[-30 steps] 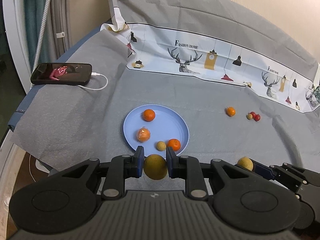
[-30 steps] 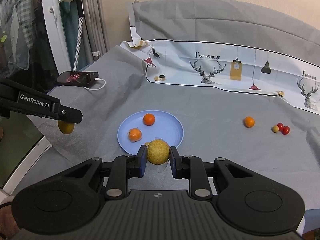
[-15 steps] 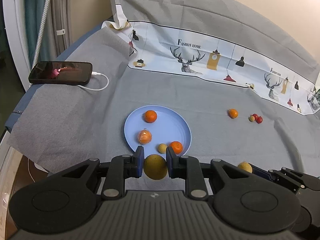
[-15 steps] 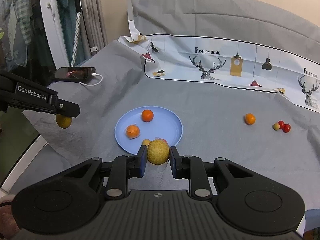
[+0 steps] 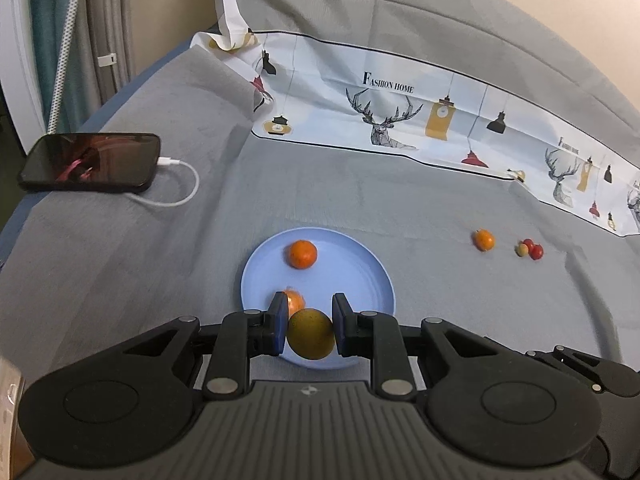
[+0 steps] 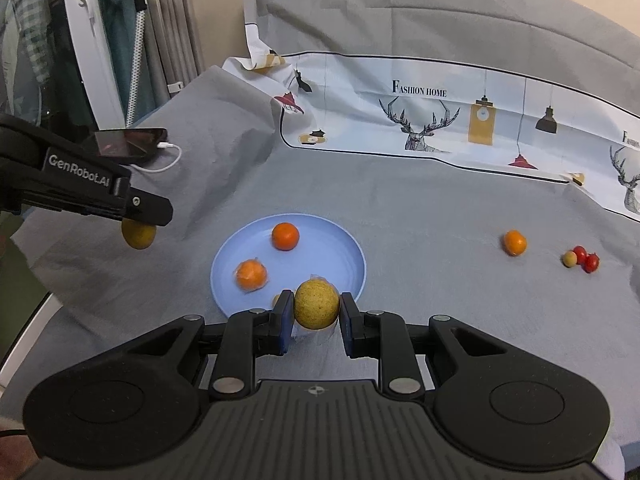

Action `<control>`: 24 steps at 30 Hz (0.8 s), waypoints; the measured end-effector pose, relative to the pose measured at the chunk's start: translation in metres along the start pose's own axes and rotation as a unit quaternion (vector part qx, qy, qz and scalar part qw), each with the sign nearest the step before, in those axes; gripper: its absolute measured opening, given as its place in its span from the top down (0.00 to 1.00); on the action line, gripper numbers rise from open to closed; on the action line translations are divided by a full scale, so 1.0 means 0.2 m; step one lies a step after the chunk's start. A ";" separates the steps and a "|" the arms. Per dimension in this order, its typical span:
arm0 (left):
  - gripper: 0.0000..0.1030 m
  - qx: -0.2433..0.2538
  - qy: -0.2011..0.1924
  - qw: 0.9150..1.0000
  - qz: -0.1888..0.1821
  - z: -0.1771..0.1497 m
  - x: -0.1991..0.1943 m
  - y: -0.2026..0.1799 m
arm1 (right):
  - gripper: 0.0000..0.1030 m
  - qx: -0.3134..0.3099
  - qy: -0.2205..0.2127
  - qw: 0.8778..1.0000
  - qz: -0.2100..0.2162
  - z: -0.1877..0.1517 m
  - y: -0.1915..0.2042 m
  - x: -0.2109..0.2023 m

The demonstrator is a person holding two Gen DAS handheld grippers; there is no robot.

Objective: Organize fruits
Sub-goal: 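Carry both yellow fruits over the blue plate and open both tools to release them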

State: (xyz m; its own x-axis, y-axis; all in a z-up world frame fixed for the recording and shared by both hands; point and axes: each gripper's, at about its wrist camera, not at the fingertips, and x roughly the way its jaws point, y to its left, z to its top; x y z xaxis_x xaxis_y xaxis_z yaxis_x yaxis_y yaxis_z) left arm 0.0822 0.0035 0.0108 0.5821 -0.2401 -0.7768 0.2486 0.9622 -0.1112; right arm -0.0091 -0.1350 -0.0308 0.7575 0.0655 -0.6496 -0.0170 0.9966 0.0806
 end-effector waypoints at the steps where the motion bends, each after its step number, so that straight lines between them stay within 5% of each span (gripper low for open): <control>1: 0.75 0.001 0.002 1.000 0.001 0.02 0.03 0.00 | 0.76 0.000 0.002 1.000 0.000 0.01 0.00 0.03; 24: 0.75 0.028 0.057 0.997 0.039 0.22 0.77 -0.03 | 0.76 -0.016 0.054 0.998 0.024 0.15 -0.08 0.71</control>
State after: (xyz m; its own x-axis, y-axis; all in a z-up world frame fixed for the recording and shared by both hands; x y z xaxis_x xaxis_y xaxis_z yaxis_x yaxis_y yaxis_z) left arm 0.2051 -0.0442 -0.0818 0.5096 -0.1461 -0.8479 0.2505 0.9680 -0.0163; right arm 0.1185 -0.1428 -0.1026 0.6803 0.1164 -0.7236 -0.0744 0.9932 0.0899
